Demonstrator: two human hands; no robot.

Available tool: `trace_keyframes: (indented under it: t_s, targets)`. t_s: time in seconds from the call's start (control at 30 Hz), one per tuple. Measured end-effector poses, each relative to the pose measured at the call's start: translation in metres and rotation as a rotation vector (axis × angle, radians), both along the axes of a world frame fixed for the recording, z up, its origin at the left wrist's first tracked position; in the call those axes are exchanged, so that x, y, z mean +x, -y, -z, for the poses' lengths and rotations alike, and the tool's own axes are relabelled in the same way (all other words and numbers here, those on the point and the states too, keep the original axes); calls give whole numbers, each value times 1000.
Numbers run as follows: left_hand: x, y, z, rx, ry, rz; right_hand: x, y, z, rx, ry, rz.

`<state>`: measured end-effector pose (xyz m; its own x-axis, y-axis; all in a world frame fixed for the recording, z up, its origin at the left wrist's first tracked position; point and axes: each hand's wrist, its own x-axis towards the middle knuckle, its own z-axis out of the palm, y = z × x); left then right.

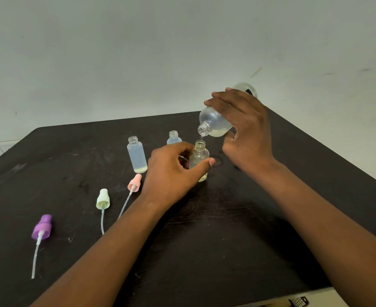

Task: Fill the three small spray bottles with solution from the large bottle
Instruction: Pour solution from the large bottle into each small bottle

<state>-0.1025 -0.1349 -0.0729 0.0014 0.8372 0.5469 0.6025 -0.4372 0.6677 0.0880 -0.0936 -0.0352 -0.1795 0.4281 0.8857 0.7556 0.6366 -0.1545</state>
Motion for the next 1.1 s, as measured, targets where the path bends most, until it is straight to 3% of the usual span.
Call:
trace_keyframes:
  t_s: [1.1]
  targets:
    - [-1, 0, 0, -3, -22, 5, -1, 1, 0, 13, 12, 12]
